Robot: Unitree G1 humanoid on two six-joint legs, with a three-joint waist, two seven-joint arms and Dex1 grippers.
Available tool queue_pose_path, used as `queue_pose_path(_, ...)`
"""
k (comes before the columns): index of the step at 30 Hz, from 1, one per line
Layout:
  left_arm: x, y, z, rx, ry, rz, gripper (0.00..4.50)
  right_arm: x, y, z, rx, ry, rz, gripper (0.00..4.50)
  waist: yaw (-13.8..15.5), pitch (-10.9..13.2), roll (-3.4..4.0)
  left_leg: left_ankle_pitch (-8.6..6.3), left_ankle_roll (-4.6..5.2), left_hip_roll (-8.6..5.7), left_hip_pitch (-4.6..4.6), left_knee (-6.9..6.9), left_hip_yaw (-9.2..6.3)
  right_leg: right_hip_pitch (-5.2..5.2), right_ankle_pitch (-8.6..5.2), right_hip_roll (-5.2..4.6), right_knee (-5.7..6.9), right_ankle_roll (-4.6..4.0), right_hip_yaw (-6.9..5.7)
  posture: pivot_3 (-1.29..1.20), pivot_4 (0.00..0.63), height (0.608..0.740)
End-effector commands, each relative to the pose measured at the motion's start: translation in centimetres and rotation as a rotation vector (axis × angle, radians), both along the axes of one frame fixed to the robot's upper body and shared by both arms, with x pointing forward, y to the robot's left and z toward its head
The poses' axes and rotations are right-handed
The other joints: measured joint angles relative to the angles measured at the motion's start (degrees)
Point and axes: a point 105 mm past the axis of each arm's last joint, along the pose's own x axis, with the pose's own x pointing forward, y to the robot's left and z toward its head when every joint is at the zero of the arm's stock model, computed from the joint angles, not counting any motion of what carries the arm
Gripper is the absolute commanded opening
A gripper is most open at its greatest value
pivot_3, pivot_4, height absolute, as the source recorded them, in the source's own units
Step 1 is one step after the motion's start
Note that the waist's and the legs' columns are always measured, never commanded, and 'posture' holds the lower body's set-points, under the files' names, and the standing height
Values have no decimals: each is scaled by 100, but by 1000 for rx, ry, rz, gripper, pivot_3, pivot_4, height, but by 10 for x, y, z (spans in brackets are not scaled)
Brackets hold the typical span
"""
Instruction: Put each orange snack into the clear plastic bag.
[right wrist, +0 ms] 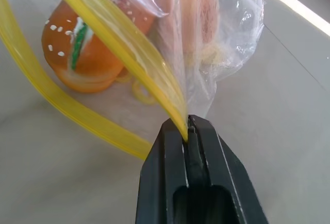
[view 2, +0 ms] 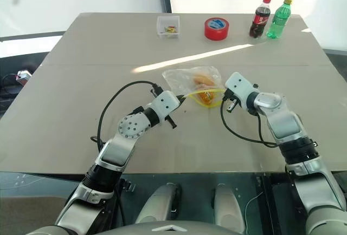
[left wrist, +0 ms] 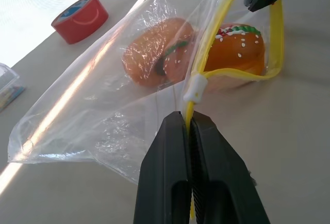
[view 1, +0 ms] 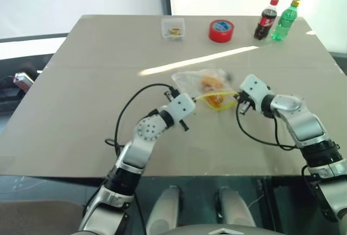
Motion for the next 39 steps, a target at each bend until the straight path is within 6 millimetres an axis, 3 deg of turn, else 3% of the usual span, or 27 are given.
queue_pose_path(1, 0, -1, 9, -13, -35, -3, 0, 2, -4, 12, 10, -41, -5, 50, -2, 0, 0, 0, 0, 0, 0, 0, 0, 0, 0, 0, 0, 0, 0, 0, 150, 740)
queue_pose_path(7, 6, 6, 25, -43, -66, 18, 0, 4, -17, 37, -13, -93, -20, 50, 4, 0, 0, 0, 0, 0, 0, 0, 0, 0, 0, 0, 0, 0, 0, 0, 150, 740)
queue_pose_path(14, 7, -1, 92, -72, -126, -77, 0, 2, -26, 118, -35, -163, -23, 50, -13, 9, 2, 0, 0, 0, -5, 1, -1, -2, 0, 0, -1, 0, -3, 0, 150, 740)
queue_pose_path(18, 0, -5, 94, -27, -18, -145, 0, -4, -27, 148, -56, -189, 0, 50, -18, 8, 2, 0, 0, 0, -8, -6, -2, -5, -1, 1, -8, 0, -5, 0, 150, 740)
queue_pose_path(22, -6, -5, 88, 11, 76, -176, 0, -11, -30, 150, -112, -160, 43, 50, -18, 9, 1, -1, 0, 1, -13, -10, -1, -4, -2, 1, -21, 0, -5, 0, 150, 740)
queue_pose_path(29, -3, -6, 79, 25, 99, -149, 0, -23, -31, 139, -200, -119, 111, 3018, -9, 10, 1, 0, 0, 1, -13, -9, -2, -5, -2, -1, -20, 1, -6, 0, 150, 740)
queue_pose_path(34, -3, -7, 86, 14, 62, -138, 0, -52, -3, 158, -129, -161, 299, 3018, -35, 11, 1, -1, 0, 2, -15, -10, -2, -7, -1, -1, -19, 1, -2, 0, 150, 740)
queue_pose_path(36, -3, -6, 88, 65, 26, -139, 0, -64, 16, 154, -137, -196, 402, 3018, -36, 10, 1, -1, 0, 4, -14, -10, -4, -8, -2, 0, -18, 1, -3, 0, 150, 740)
queue_pose_path(39, -4, -3, 88, 168, -12, -147, 0, -68, 36, 138, -183, -250, 464, 3018, -27, 9, -1, -1, 0, 5, -12, -9, -3, -7, -2, 2, -15, 1, -6, 0, 150, 740)
